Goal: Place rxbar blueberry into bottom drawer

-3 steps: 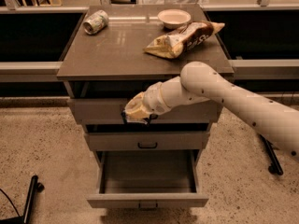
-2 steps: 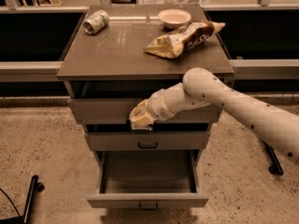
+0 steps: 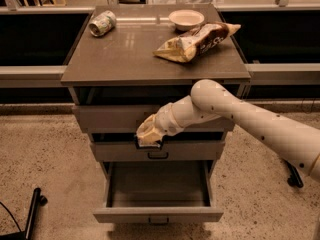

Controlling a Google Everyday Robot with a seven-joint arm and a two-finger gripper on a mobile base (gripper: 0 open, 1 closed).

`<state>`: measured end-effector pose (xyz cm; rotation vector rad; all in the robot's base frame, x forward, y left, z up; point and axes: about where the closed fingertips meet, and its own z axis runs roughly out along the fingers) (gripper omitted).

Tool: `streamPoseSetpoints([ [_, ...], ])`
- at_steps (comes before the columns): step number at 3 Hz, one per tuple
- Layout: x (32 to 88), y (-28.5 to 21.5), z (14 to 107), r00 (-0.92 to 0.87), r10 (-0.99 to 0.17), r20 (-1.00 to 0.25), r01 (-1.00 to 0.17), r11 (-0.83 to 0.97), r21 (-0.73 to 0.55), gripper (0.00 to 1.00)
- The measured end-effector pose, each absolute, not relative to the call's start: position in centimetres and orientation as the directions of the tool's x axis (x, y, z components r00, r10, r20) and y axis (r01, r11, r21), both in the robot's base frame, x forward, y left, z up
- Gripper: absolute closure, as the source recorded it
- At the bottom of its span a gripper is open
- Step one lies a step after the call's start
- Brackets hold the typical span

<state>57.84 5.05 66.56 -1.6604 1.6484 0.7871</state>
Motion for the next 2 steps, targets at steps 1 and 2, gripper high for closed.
streamPoseSetpoints([
  [1, 55.3, 4.9, 62.8, -0.007, -0.581, -0.814, -1.0, 0.006, 0.004, 1.0],
  [2, 52.6, 3.8, 59.0, -0.038, -0.566, -0.824, -0.999, 0.035, 0.022, 1.0],
])
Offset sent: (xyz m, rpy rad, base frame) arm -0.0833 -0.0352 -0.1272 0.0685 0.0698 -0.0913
